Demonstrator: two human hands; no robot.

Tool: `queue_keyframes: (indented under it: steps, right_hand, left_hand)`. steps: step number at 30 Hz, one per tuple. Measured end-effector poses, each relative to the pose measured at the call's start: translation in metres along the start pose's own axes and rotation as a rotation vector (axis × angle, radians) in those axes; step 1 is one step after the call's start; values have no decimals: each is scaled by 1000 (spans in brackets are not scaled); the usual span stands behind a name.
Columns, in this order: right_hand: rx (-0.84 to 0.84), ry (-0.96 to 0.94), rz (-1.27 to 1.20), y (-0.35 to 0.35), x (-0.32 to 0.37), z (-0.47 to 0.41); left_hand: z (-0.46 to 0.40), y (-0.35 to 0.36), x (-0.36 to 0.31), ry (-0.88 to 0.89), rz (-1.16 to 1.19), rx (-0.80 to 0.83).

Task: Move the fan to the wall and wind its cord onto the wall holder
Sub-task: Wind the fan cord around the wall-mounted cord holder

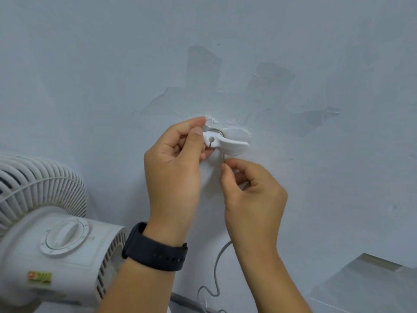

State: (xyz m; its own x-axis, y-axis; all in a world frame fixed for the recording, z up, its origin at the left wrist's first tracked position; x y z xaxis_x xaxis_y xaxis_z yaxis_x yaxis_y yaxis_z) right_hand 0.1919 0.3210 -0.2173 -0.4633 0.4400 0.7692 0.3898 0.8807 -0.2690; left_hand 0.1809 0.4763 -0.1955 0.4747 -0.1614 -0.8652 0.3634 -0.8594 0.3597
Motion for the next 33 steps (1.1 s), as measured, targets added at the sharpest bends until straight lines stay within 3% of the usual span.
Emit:
queue_keyframes:
  steps: [7,18,25,30,33]
  right_hand:
    - [78,-86,62,10,8,1]
    - [286,-237,120,10,23,2]
    - [337,-262,28,12,29,10]
    - [254,-275,72,7,24,10]
    - [197,-273,58,7,28,11]
  left_hand:
    - [-1,-7,3,-57,108,-97]
    - [4,-14,-1,-83,-313,30]
    - [7,-16,-1,-114,-320,134]
    - [4,-22,7,-248,-280,241]
    - [2,-28,5,-237,-313,213]
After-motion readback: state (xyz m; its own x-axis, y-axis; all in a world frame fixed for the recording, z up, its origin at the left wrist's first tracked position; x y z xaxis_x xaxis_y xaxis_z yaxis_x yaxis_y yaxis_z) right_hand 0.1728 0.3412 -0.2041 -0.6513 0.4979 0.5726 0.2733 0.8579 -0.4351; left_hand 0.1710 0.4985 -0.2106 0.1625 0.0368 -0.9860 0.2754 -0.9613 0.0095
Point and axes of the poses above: each hand's wrist, its own z-axis away from the middle knuckle, its own y-axis out of the palm, x = y × z, the point moved 7 cm from there along -z, towards the middle knuckle, and after that the axes turned 4 degrees about x, right-handed, at the moved point
